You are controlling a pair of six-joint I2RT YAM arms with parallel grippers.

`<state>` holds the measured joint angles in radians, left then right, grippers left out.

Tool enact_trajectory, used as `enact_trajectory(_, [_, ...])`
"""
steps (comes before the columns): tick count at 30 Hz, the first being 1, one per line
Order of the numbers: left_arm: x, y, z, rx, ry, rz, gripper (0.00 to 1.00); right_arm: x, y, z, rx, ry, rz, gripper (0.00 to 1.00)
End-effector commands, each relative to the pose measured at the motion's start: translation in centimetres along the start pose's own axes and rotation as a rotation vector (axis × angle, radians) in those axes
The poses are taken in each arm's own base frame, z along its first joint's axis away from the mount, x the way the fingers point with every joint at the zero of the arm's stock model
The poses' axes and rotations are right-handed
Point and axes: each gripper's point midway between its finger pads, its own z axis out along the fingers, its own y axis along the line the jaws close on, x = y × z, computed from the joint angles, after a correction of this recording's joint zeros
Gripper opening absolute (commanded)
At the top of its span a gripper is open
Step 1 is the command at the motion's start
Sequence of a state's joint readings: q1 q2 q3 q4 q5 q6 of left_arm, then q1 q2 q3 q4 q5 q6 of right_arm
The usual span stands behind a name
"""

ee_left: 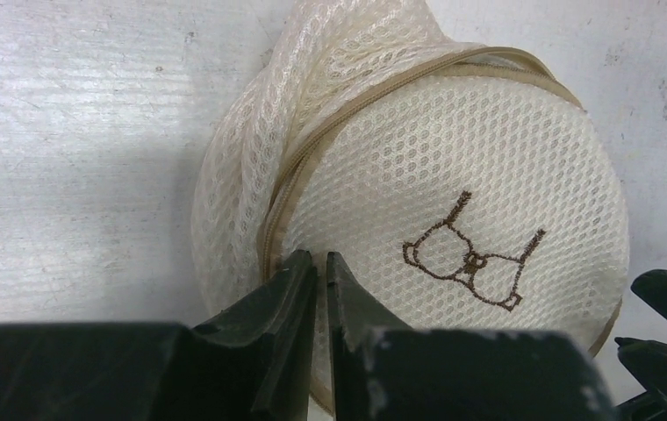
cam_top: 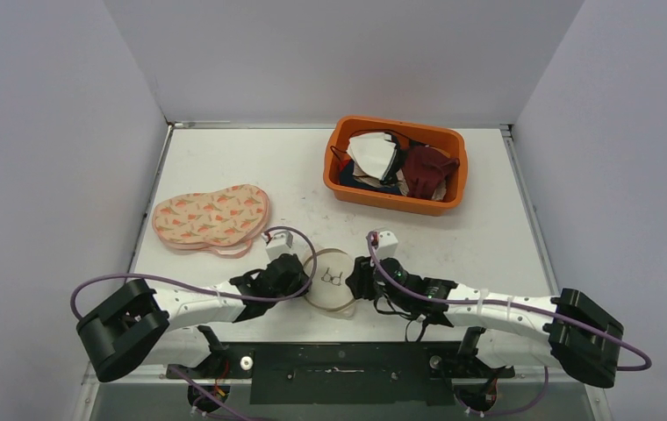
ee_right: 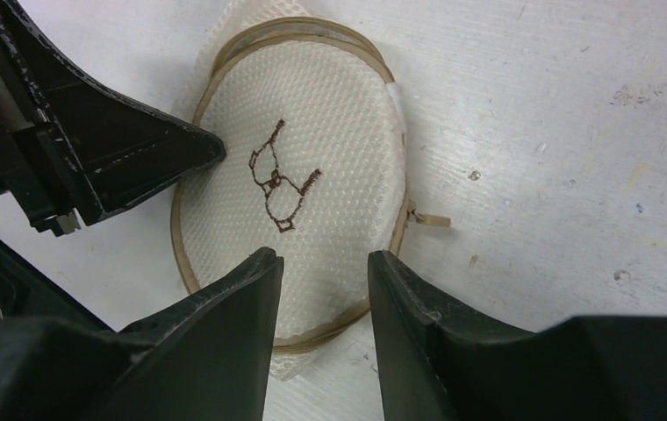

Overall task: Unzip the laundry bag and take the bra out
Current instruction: Move the laundry bag to the center of the board.

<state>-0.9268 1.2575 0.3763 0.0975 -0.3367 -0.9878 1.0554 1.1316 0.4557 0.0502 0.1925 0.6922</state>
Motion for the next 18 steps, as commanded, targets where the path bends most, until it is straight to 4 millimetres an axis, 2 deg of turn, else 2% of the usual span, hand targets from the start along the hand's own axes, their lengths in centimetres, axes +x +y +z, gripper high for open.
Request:
enact_trajectory(1, [0.3, 1.2, 0.6, -0.037, -0.007, 0.003, 0.09, -1.7, 2.1, 0.6, -0.056, -0.056, 0.000, 0.41])
enact_trajectory(8, [0.8, 1.4, 0.7, -0.025, 0.003, -0.022, 0.09, 1.0, 1.2, 3.3, 0.011, 0.042, -0.053, 0.31])
enact_trajectory(10, [0.7, 1.0, 0.3, -0.007, 0.000, -0.034, 0.12, 1.9, 0.6, 3.9, 0.040, 0.069, -0.067, 0.31])
enact_trajectory(12, [0.4, 0.6, -0.1, 0.010, -0.004, -0.042, 0.23, 2.5, 0.0, 4.4, 0.070, 0.088, -0.077, 0.30])
enact_trajectory(14, [0.0, 0.2, -0.7, 0.027, -0.010, -0.048, 0.38, 3.1, -0.6, 4.7, 0.096, 0.104, -0.082, 0.30])
enact_trajectory(18, [-1.0, -0.7, -2.2, 0.072, -0.027, -0.056, 0.61, 3.5, -1.1, 4.7, 0.120, 0.113, -0.081, 0.30])
